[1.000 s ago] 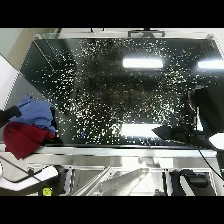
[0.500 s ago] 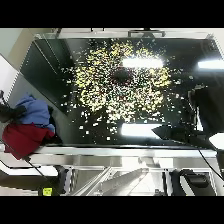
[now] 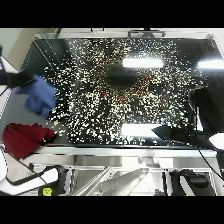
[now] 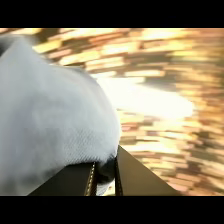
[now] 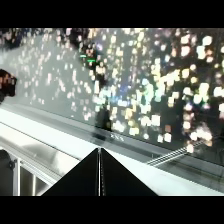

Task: Fold the shirts.

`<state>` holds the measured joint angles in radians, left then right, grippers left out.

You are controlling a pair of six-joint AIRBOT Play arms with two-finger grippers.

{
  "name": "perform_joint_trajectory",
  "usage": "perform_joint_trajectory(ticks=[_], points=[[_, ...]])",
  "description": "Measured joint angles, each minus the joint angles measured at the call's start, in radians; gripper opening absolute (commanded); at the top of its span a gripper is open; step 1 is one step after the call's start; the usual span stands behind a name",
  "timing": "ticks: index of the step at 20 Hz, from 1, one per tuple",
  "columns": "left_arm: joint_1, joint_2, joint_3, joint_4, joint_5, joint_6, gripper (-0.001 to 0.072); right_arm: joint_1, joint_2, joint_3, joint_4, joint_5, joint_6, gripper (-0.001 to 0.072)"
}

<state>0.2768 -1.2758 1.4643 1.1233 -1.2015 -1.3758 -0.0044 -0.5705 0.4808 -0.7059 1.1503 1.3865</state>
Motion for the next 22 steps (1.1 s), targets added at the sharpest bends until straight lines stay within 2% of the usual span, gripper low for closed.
perform_joint_trajectory(ticks=[2, 7, 8, 9, 10, 11, 12, 13, 14, 15, 19, 22], points=[[-0.157, 0.062, -0.025, -0.082, 0.005, 0.011, 0.0023, 0.0, 0.0, 0.0, 0.002, 0.004, 0.0, 0.0014], [-0.539, 0.129, -0.203, -0.15, 0.121, 0.019, 0.0023, 0.0, 0.0, 0.0, 0.008, 0.007, 0.0, 0.0023], [-0.594, 0.13, -0.241, -0.156, 0.158, 0.02, 0.0023, 0.0, 0.0, 0.0, 0.008, 0.007, 0.0, 0.0053], [-0.639, 0.128, -0.278, -0.161, 0.192, 0.02, 0.0023, 0.0, 0.0, 0.0, 0.008, 0.005, -0.001, 0.0212], [-0.678, 0.119, -0.314, -0.164, 0.226, 0.02, 0.0024, 0.0, 0.0, 0.0, 0.008, 0.002, -0.004, 0.027], [-0.706, 0.106, -0.343, -0.164, 0.249, 0.021, 0.0166, 0.0, 0.0, 0.0, 0.008, -0.003, -0.01, 0.0262], [-0.726, 0.091, -0.362, -0.165, 0.264, 0.024, 0.0445, 0.0, -0.002, 0.0, 0.009, -0.007, -0.014, 0.0264], [-0.74, 0.074, -0.372, -0.171, 0.274, 0.025, 0.072, 0.0, -0.006, 0.0, 0.008, -0.013, -0.021, 0.0334], [-0.747, 0.055, -0.373, -0.171, 0.274, 0.027, 0.0718, -0.001, -0.013, 0.0, 0.008, -0.017, -0.03, 0.0465], [-0.746, 0.038, -0.365, -0.171, 0.263, 0.032, 0.0717, -0.005, -0.024, 0.004, 0.008, -0.019, -0.039, 0.0513], [-0.674, 0.006, -0.285, -0.17, 0.098, 0.039, 0.0716, -0.075, -0.114, 0.064, -0.056, -0.021, -0.07, 0.0513], [-0.619, 0.043, -0.339, -0.159, -0.032, 0.023, 0.0715, -0.184, -0.225, 0.141, -0.122, -0.004, -0.108, 0.0513]])
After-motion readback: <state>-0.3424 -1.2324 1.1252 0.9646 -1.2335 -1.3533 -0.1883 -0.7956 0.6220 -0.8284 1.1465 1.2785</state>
